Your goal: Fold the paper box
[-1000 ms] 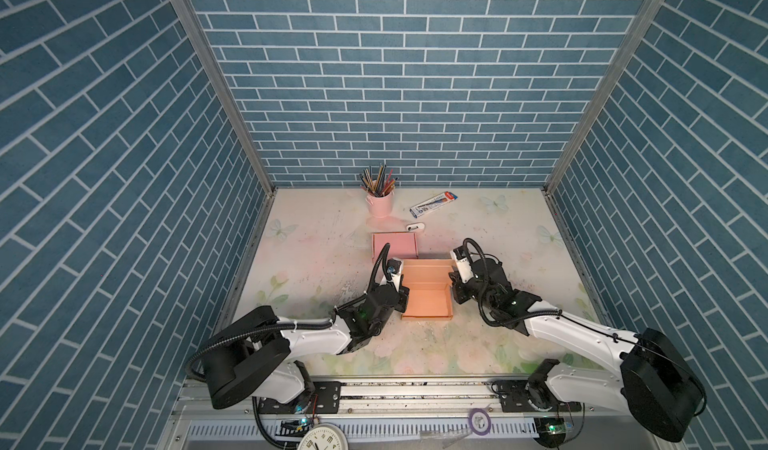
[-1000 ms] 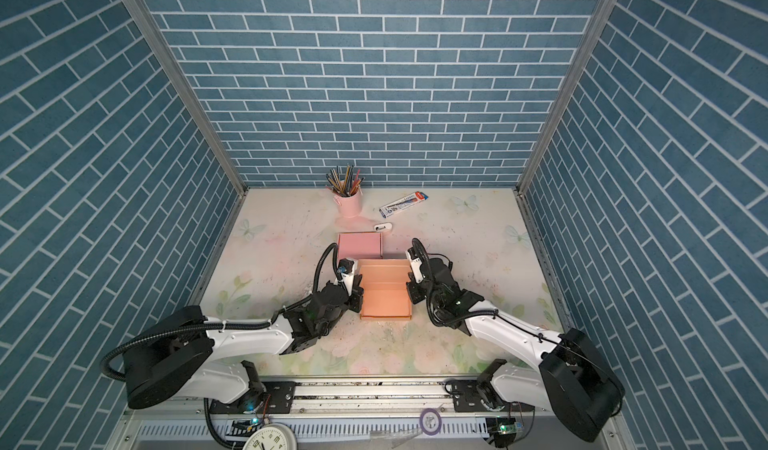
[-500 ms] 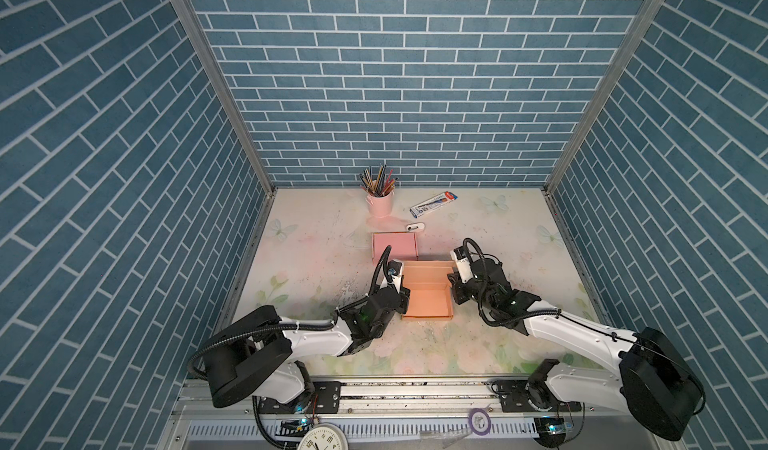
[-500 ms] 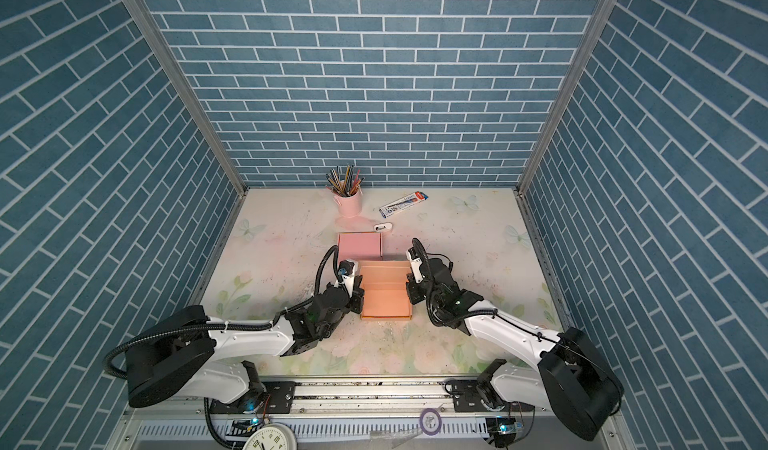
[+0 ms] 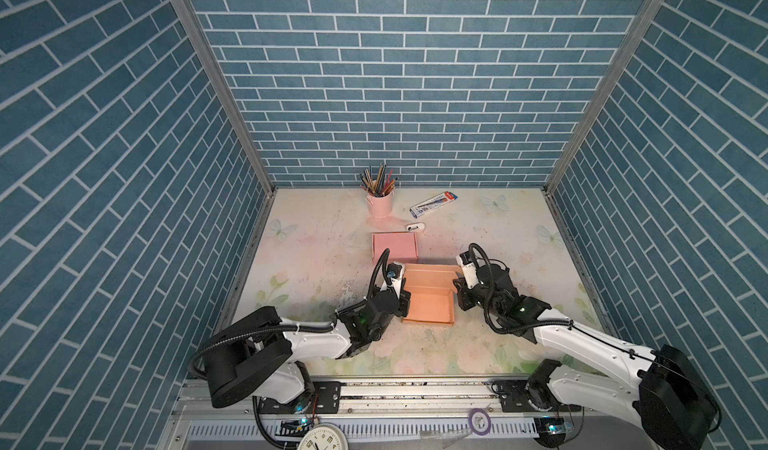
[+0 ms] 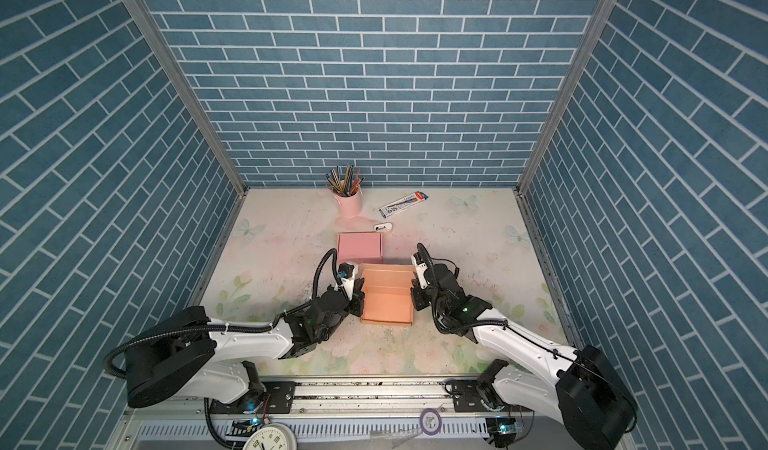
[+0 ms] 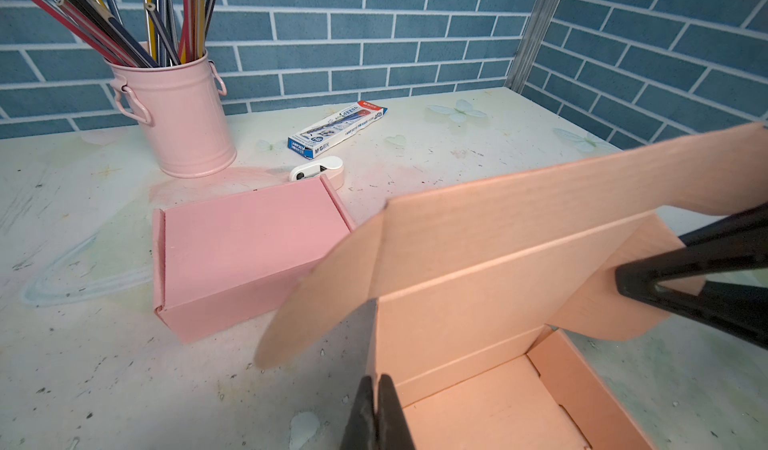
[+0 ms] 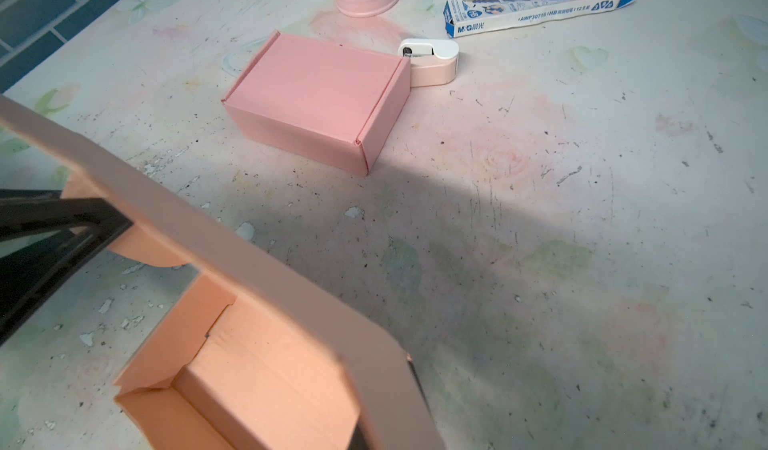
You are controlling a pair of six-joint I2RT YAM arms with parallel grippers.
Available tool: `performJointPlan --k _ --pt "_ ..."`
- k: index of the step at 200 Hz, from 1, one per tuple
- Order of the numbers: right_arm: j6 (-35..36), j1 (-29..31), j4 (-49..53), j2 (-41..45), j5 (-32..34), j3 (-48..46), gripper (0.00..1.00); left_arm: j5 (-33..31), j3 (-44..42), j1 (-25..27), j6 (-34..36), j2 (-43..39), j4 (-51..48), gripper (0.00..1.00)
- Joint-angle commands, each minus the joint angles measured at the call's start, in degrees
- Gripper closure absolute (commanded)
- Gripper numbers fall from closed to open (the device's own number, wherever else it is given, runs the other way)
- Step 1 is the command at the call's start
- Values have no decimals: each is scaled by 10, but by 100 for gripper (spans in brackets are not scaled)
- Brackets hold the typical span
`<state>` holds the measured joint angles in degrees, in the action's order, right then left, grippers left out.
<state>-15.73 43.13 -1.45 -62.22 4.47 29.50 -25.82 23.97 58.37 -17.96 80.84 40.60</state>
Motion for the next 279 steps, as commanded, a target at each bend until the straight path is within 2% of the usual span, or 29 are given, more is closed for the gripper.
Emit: performJointPlan --k 1,81,128,158,194,247,279 --pt "-24 3 16 1 11 3 92 -6 -8 5 -1 -13 -4 95" --pt "-44 3 -34 -3 -31 9 93 -37 5 32 16 -6 8 95" --pt "-30 3 -37 -37 -8 46 91 -48 46 23 18 22 11 95" --pt "-31 3 -27 -72 30 71 90 -28 59 7 14 50 39 95" --pt "-31 3 -31 -92 42 75 89 -13 53 3 21 72 66 94" --pt "-41 3 -34 -78 43 57 88 -5 13 5 25 90 134 92" --pt "-47 3 -42 -56 41 36 87 -32 2 18 21 95 153 91"
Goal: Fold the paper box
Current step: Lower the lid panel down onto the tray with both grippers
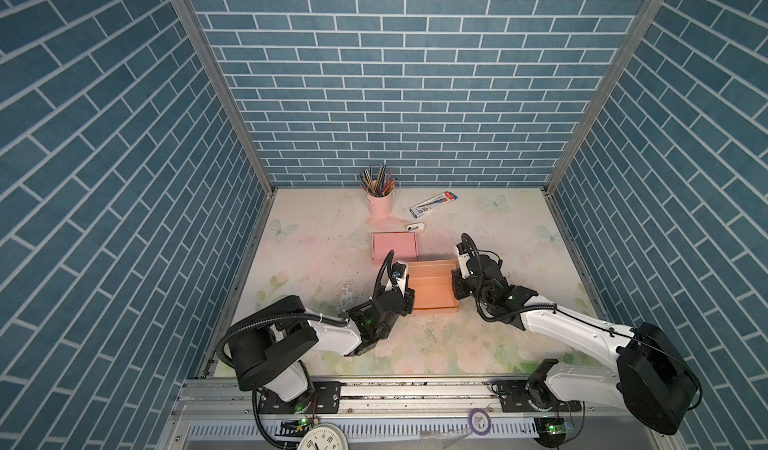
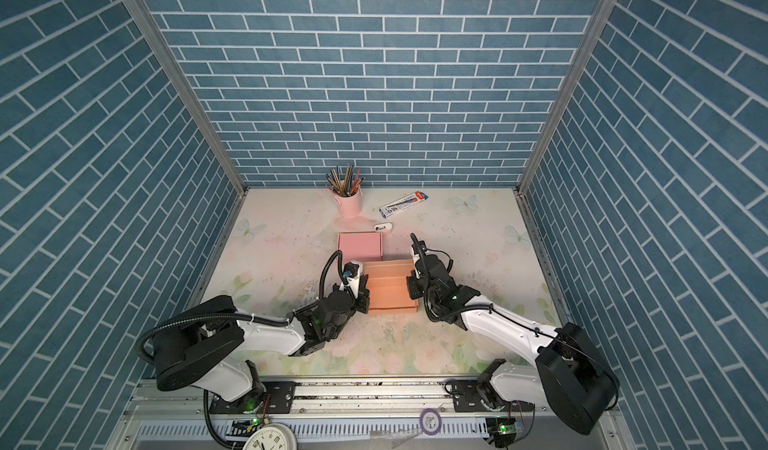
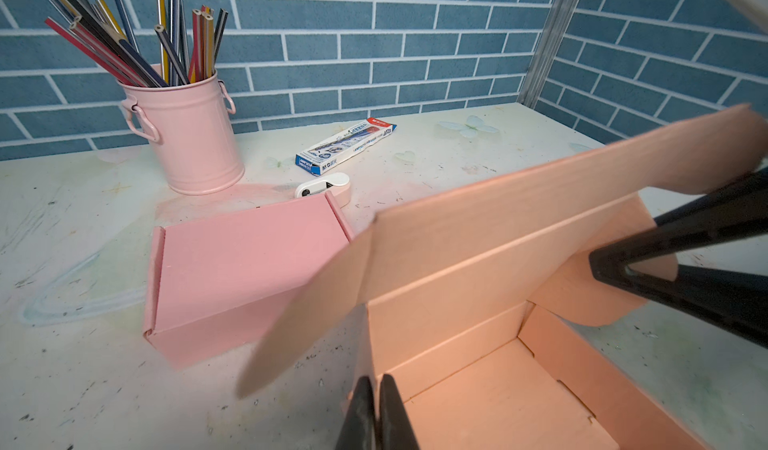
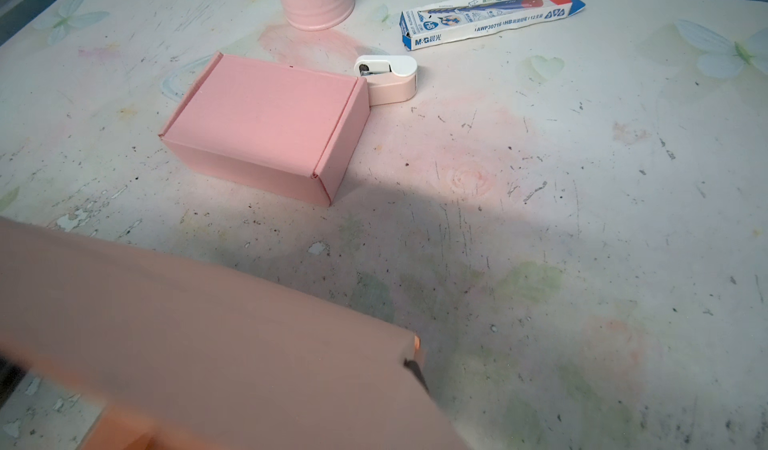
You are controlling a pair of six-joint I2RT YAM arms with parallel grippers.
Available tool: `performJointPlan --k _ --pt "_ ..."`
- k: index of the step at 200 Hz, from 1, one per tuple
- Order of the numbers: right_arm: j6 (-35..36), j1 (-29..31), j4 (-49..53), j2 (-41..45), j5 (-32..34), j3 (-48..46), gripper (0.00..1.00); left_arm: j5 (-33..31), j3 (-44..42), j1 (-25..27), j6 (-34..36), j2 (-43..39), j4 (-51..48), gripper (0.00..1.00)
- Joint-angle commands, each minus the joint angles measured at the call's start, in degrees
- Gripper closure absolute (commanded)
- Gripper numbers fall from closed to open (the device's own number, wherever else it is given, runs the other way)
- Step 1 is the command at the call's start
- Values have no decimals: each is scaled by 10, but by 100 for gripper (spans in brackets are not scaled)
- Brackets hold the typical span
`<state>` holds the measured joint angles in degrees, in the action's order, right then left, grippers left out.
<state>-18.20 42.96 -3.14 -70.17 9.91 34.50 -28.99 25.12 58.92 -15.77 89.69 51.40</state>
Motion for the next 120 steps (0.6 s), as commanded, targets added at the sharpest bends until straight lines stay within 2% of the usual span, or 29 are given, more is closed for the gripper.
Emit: performJointPlan --k 1,79,120 --pt "-23 4 -26 23 -13 -15 87 -1 -10 13 -2 7 46 91" --pt "-39 5 -45 53 -42 -53 88 -49 -13 44 -44 16 53 91" --pt "-50 6 -52 65 -49 -72 88 -81 9 55 -65 22 15 91"
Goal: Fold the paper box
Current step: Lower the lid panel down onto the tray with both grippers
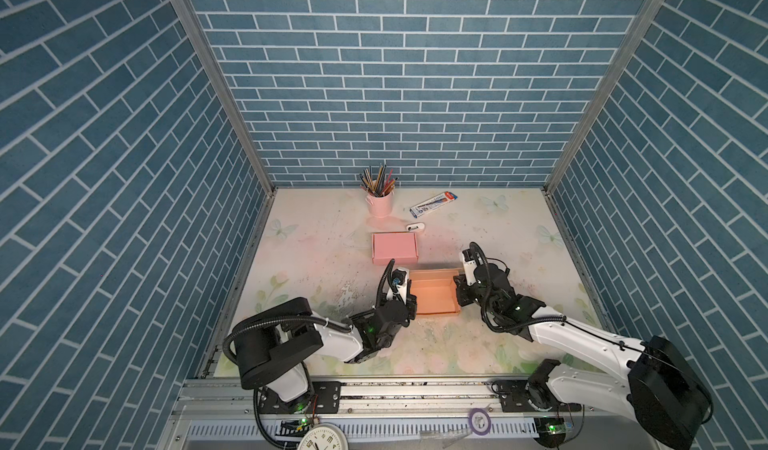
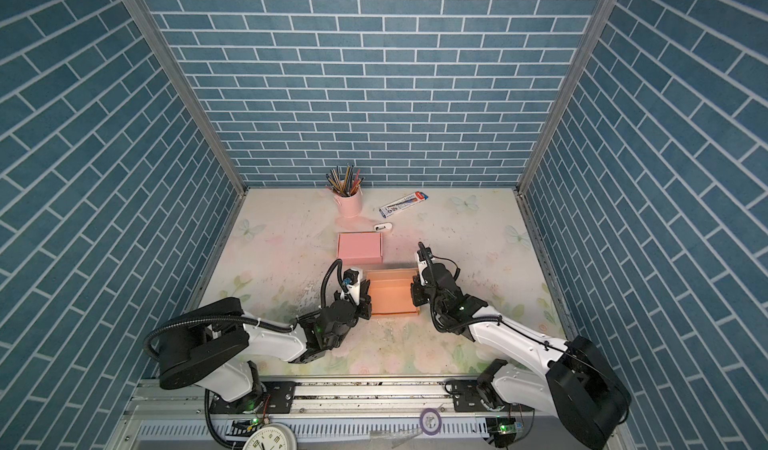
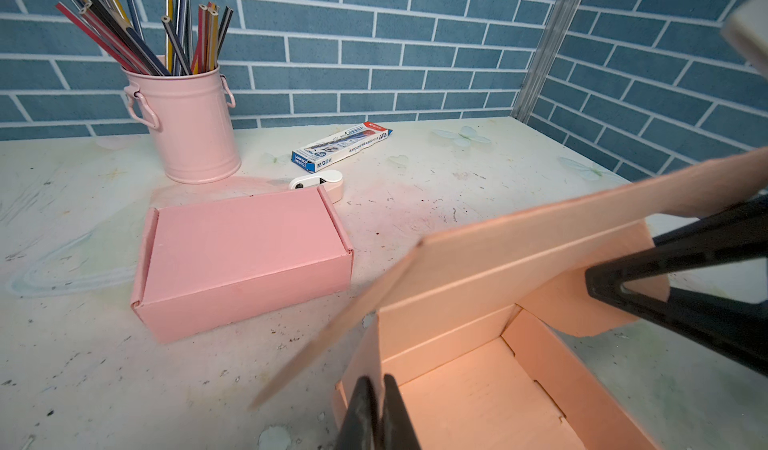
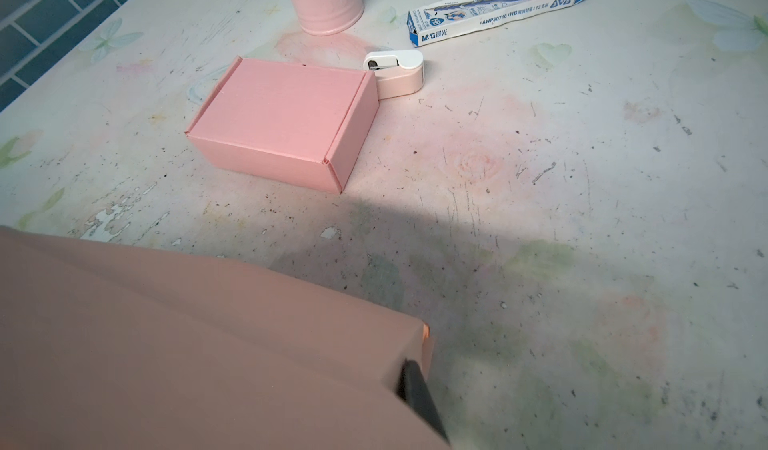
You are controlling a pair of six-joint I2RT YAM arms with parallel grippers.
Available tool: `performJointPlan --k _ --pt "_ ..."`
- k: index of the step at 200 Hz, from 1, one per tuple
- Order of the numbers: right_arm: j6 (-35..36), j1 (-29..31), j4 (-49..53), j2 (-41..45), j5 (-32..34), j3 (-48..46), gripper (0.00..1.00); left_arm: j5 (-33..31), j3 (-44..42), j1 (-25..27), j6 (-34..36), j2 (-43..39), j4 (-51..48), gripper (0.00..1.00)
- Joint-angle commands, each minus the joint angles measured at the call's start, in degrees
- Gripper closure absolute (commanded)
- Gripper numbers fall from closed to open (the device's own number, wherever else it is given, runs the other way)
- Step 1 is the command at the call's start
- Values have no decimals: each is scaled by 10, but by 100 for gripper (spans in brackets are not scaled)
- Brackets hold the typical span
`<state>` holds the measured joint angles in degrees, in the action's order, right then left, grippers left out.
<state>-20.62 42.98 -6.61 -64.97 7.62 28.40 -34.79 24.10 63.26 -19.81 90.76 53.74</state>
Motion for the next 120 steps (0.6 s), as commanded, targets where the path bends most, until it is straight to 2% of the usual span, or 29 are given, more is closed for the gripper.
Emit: performJointPlan --k 1,120 --pt "-26 7 -18 13 -26 -12 88 -24 20 12 -25 12 -9 91" --pt "-51 22 -3 25 -33 -22 86 -67 28 48 -47 25 -23 92"
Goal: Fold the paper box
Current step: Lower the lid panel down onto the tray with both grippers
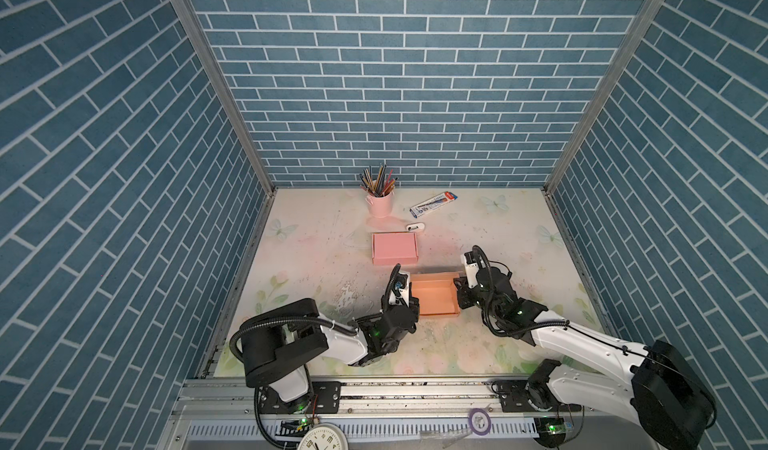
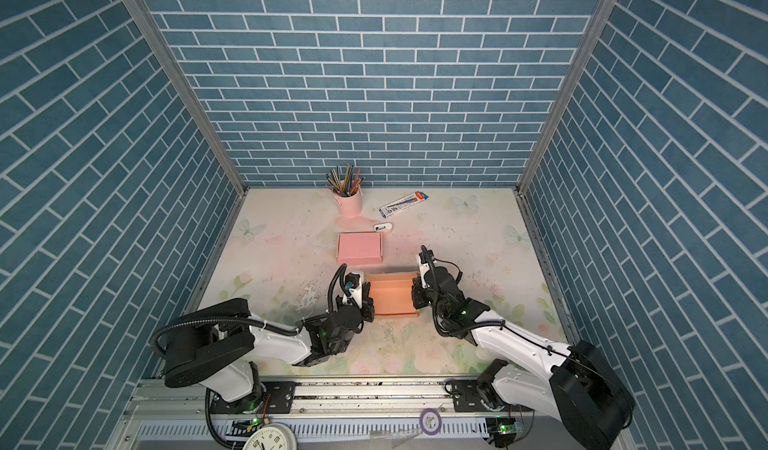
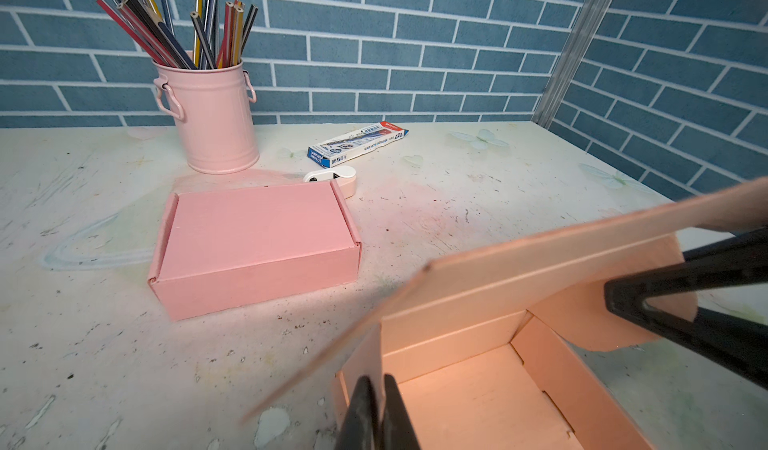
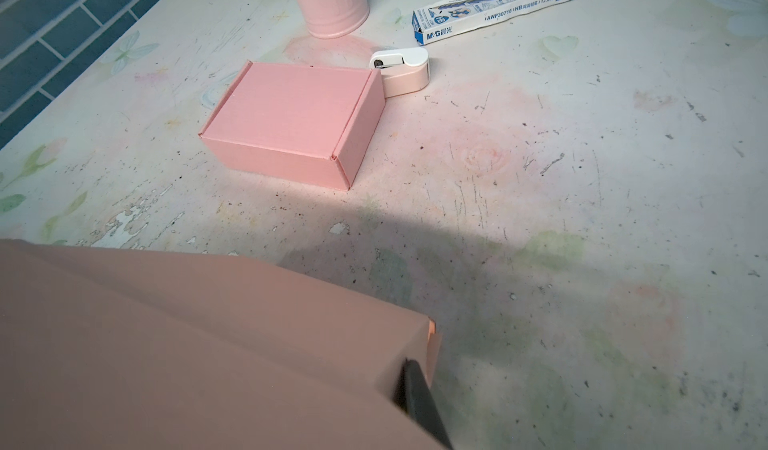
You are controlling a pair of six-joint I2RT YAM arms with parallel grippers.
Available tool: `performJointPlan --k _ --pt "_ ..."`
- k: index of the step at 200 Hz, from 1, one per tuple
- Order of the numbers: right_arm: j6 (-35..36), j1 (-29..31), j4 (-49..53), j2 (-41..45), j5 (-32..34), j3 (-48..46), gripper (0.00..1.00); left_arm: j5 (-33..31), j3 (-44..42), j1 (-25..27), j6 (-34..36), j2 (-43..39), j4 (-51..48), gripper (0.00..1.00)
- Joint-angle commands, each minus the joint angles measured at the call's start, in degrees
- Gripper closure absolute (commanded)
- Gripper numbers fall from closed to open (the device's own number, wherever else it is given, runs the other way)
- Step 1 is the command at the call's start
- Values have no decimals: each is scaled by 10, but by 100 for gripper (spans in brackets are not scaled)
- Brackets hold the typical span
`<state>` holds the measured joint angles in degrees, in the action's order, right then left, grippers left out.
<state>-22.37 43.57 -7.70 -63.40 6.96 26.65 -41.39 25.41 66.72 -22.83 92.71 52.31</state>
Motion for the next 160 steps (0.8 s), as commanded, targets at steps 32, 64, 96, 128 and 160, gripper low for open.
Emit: performJointPlan --k 32,64,96,128,160 --pt "-37 29 15 8 -19 -3 85 -8 28 14 -34 0 -48 92" --pt "-33 39 33 0 4 -1 85 -3 27 16 -42 5 -44 92" --pt "-34 47 44 1 20 -1 85 -3 23 21 -39 8 -37 92" --pt "-34 54 52 10 30 -4 85 -6 15 31 -43 12 -33 92" --pt "-37 59 58 15 35 -10 85 -9 9 37 -49 14 -35 92"
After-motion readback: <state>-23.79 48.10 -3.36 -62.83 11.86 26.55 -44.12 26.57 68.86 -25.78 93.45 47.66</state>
